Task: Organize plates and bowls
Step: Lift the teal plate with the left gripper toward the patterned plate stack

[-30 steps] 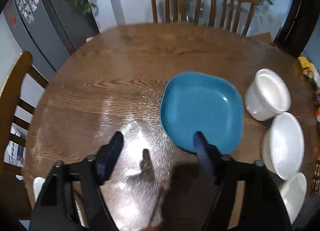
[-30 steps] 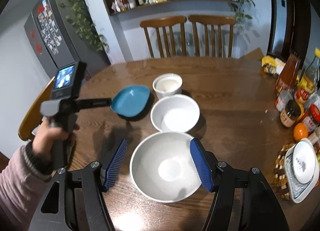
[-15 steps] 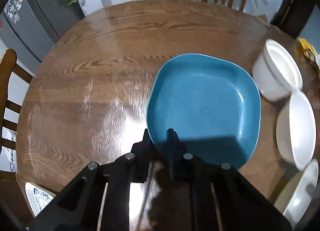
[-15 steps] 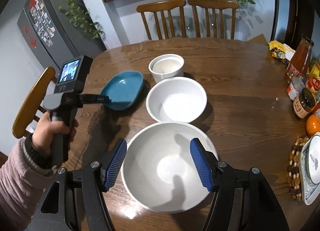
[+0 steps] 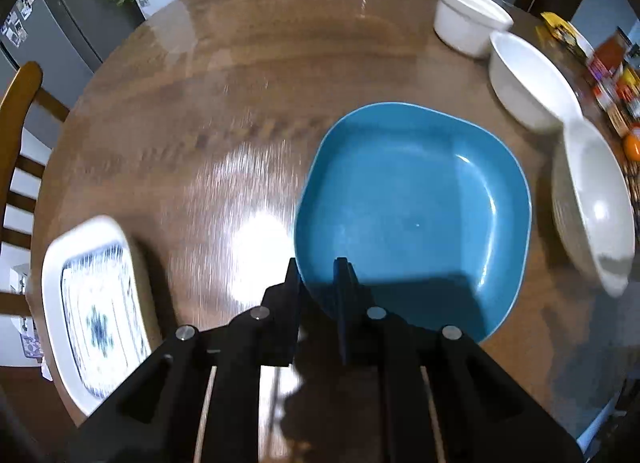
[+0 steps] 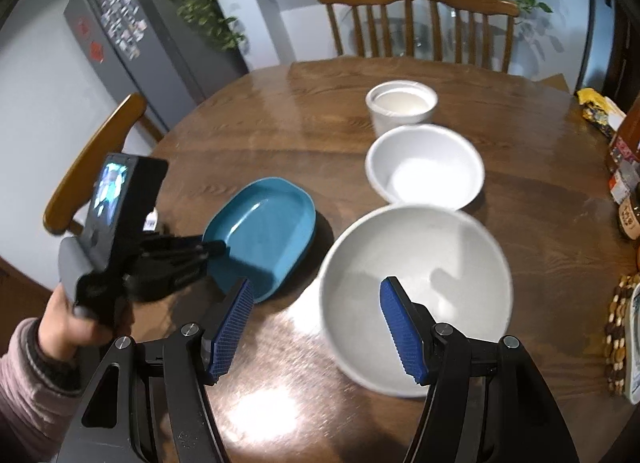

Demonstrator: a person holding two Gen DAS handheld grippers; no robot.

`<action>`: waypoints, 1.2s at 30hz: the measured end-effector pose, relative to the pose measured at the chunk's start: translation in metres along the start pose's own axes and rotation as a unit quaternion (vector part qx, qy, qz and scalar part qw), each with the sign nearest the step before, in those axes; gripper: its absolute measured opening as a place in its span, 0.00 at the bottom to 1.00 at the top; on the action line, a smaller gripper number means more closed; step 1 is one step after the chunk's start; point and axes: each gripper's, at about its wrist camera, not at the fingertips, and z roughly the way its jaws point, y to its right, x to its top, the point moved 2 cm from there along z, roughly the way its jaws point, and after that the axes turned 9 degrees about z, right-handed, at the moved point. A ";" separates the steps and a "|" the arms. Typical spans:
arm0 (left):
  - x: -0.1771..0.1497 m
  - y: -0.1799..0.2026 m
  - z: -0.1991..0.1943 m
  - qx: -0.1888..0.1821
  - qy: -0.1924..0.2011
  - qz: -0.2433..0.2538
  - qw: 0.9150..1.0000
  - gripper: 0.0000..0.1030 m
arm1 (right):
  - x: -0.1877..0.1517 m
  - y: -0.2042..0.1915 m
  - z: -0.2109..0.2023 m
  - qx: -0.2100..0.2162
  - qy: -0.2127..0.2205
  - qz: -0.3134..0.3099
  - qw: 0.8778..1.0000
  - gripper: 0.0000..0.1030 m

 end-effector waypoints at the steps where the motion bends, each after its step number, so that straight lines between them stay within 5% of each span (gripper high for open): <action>1: -0.010 0.002 -0.003 -0.002 -0.002 0.000 1.000 0.13 | -0.004 -0.003 0.002 0.002 -0.006 -0.001 1.000 0.64; 11: -0.063 0.017 -0.016 -0.015 -0.010 0.009 1.000 0.14 | -0.039 -0.028 0.038 0.005 -0.072 -0.011 0.997 0.64; 17: -0.073 0.018 -0.013 -0.013 -0.006 0.006 1.000 0.14 | -0.040 -0.025 0.061 -0.027 -0.064 0.015 0.997 0.64; 29: -0.062 0.001 -0.006 -0.011 0.003 0.021 1.000 0.14 | -0.047 -0.040 0.078 -0.032 -0.067 0.011 0.997 0.16; 36: -0.076 0.003 -0.010 -0.015 0.010 0.018 1.000 0.13 | -0.048 -0.041 0.076 -0.033 -0.054 0.013 0.998 0.14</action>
